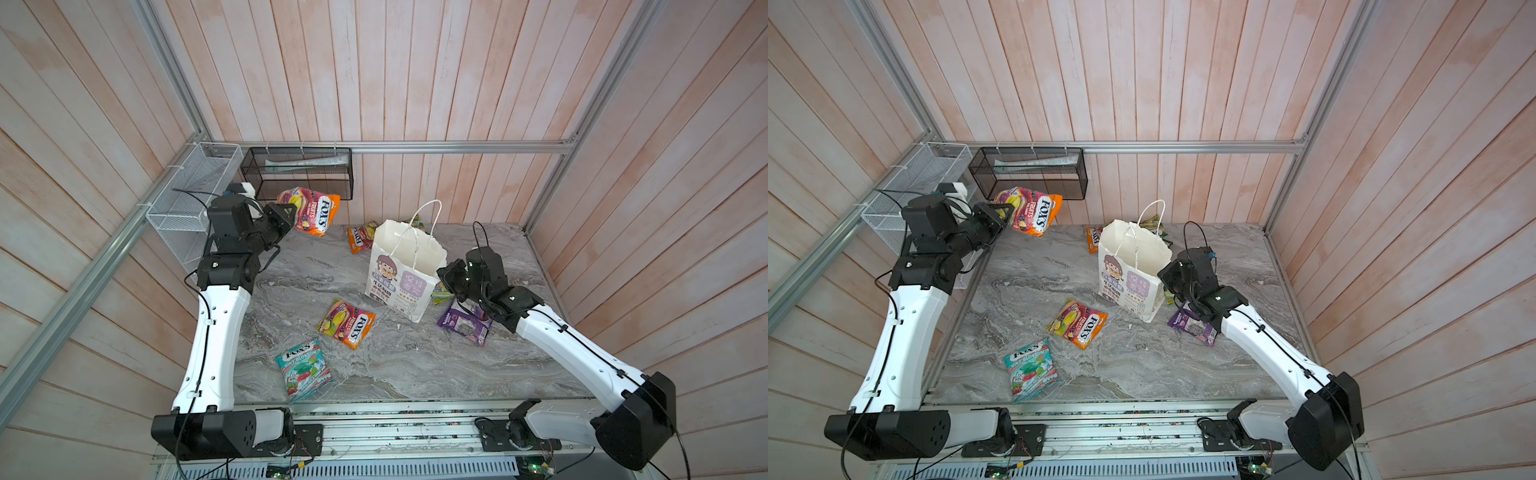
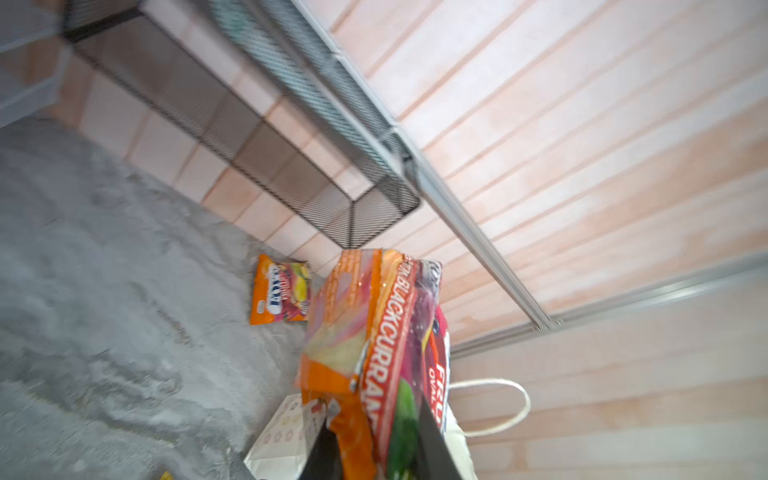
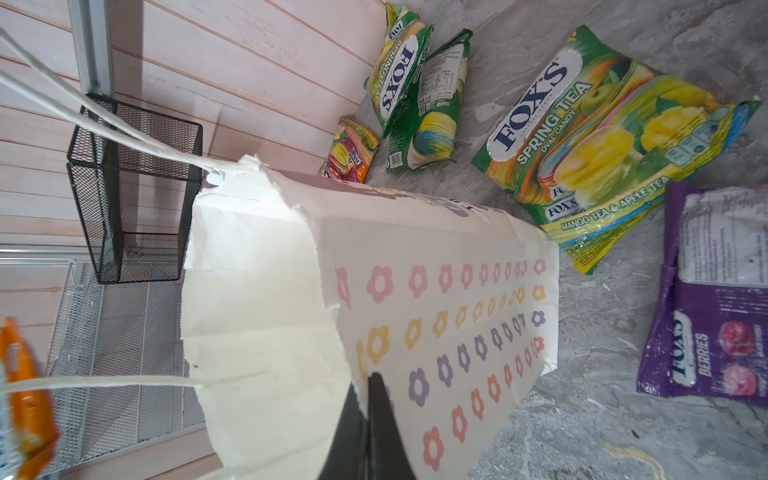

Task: Place the snacks into the paper bag
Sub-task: 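Lift the Fruits bag with the left gripper and carry it over the paper bag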

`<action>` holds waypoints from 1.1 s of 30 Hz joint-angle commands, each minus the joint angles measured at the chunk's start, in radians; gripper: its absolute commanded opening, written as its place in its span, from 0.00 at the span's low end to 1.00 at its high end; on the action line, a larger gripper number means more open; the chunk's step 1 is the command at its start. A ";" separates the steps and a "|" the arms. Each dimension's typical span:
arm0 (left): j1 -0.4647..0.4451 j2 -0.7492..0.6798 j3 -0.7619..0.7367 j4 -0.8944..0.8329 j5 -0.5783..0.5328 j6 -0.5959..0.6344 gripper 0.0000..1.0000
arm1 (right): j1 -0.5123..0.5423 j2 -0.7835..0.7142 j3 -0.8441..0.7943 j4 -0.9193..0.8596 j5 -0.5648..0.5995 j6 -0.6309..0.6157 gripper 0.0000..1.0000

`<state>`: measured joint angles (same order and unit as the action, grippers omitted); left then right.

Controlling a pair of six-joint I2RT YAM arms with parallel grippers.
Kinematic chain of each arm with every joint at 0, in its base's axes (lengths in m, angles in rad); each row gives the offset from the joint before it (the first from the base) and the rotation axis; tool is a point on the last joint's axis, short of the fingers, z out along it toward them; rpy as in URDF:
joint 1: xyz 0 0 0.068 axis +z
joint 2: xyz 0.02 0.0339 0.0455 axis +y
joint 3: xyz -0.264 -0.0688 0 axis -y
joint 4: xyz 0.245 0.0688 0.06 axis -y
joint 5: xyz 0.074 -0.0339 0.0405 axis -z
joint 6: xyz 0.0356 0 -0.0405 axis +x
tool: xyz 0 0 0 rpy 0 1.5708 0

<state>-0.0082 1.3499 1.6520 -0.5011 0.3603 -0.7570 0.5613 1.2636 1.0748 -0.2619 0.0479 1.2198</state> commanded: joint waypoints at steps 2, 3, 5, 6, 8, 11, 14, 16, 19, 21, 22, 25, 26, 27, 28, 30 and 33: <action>-0.108 0.089 0.139 0.004 0.060 0.118 0.00 | 0.014 -0.007 0.002 -0.007 0.027 -0.025 0.00; -0.138 0.120 0.182 0.000 0.067 0.136 0.00 | 0.017 -0.006 0.001 -0.004 0.023 -0.026 0.00; -0.190 0.182 0.268 -0.008 0.096 0.172 0.00 | 0.022 0.000 0.005 -0.004 0.015 -0.033 0.00; -0.216 0.215 0.316 -0.022 0.097 0.190 0.00 | 0.026 0.002 0.009 -0.006 0.015 -0.038 0.00; -0.261 0.277 0.400 -0.053 0.094 0.226 0.00 | 0.031 0.002 0.012 -0.011 0.016 -0.044 0.00; -0.312 0.352 0.478 -0.087 0.095 0.255 0.00 | 0.036 -0.003 0.014 -0.011 0.022 -0.047 0.00; -0.350 0.409 0.517 -0.107 0.097 0.294 0.00 | 0.041 0.000 0.023 -0.012 0.022 -0.065 0.00; -0.370 0.447 0.542 -0.132 0.116 0.322 0.00 | 0.043 0.002 0.026 -0.014 0.023 -0.072 0.00; -0.390 0.487 0.555 -0.191 0.119 0.374 0.00 | 0.043 0.000 0.021 -0.003 0.022 -0.071 0.00; -0.392 0.498 0.538 -0.213 0.119 0.383 0.00 | 0.045 0.005 0.024 0.002 0.021 -0.076 0.00; -0.391 0.502 0.537 -0.228 0.117 0.387 0.00 | 0.045 0.008 0.026 0.003 0.021 -0.078 0.00; -0.399 0.493 0.494 -0.238 0.124 0.413 0.00 | 0.046 0.016 0.031 0.008 0.019 -0.084 0.00; -0.403 0.485 0.476 -0.230 0.130 0.422 0.00 | 0.045 0.018 0.033 0.009 0.016 -0.086 0.00; -0.405 0.481 0.463 -0.229 0.136 0.428 0.00 | 0.046 0.021 0.037 0.009 0.015 -0.088 0.00; -0.407 0.480 0.461 -0.235 0.134 0.430 0.00 | 0.047 0.026 0.040 0.005 0.016 -0.091 0.00; -0.407 0.474 0.462 -0.251 0.131 0.434 0.00 | 0.046 0.028 0.045 0.000 0.024 -0.097 0.00; -0.408 0.445 0.451 -0.224 0.092 0.427 0.00 | 0.047 0.034 0.043 0.005 0.025 -0.098 0.00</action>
<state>-0.4107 1.8549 2.1128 -0.7715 0.4667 -0.3511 0.6014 1.2823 1.0908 -0.2584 0.0544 1.1446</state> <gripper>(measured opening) 0.200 0.041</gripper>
